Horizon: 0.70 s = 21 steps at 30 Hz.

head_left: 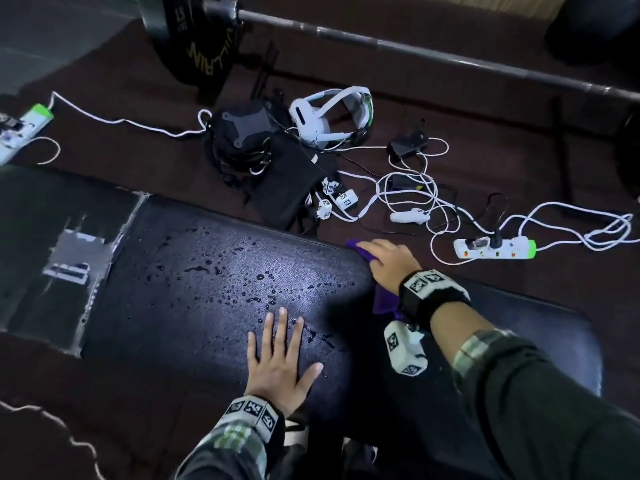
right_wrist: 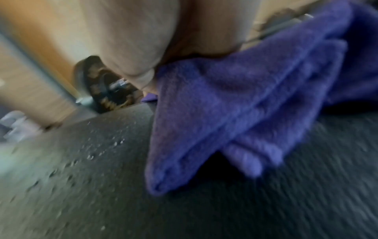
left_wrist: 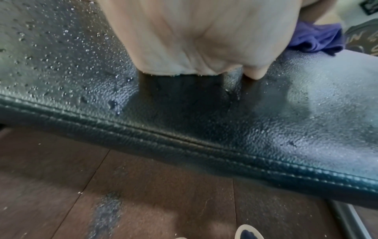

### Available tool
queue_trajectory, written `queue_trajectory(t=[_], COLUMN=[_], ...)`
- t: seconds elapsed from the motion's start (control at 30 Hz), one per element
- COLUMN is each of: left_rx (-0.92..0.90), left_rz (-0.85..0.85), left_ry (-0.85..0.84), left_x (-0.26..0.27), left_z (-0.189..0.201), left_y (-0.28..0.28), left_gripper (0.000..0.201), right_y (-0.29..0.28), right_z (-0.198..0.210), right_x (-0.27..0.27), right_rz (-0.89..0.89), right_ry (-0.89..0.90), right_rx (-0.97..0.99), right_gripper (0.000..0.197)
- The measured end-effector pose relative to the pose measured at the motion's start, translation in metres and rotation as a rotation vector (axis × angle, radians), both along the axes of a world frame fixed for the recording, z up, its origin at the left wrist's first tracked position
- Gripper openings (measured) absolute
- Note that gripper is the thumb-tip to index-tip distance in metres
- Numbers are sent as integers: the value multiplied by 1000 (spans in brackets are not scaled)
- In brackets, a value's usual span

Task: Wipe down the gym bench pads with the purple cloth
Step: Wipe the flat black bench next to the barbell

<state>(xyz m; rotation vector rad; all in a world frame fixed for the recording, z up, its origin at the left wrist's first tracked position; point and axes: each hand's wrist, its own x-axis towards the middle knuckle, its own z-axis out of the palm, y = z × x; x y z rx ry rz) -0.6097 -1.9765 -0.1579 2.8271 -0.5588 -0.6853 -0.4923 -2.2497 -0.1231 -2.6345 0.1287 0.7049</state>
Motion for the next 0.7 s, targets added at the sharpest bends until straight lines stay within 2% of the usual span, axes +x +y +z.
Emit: queue_trajectory(t=[0.07,0.13,0.23,0.3,0.37,0.43,0.53,0.6,0.7], left_rx=[-8,-43,-104,-69,-15,32,69,81,97], left_rz=[6,3,0,103,267,377,380,389,386], left_ry=[2,-13,-77,-115,-121,-76,-7,17,45], left_x=[-1,1,11,23,34,41,45,45,44], left_z=[2,8,19,21,19,14,11,12,16], left_y=[0,5,21,41,67,87,92,88,89], left_gripper=[80,77,65,66,77,91,97,99,100], right_y=[-16,-41,-64,-62,-54,-47,-27,1,55], right_z=[-2,-7,-5,-2,-1,-4,-4,-2,-1], right_x=[-17,-45,-89,-110,-116,-107,-72,-44,-18], right_rz=[-27,-71,-98,-100,-90,-110,-131,-48,178], right_ry=[-95,-162,-180,-215,-198,-142,-105,-146,-251], right_rx=[31,-39,-118,-136,-166,-182,-197,-195,-219], right_gripper=[69,69,71,71,70,70,72,71,70])
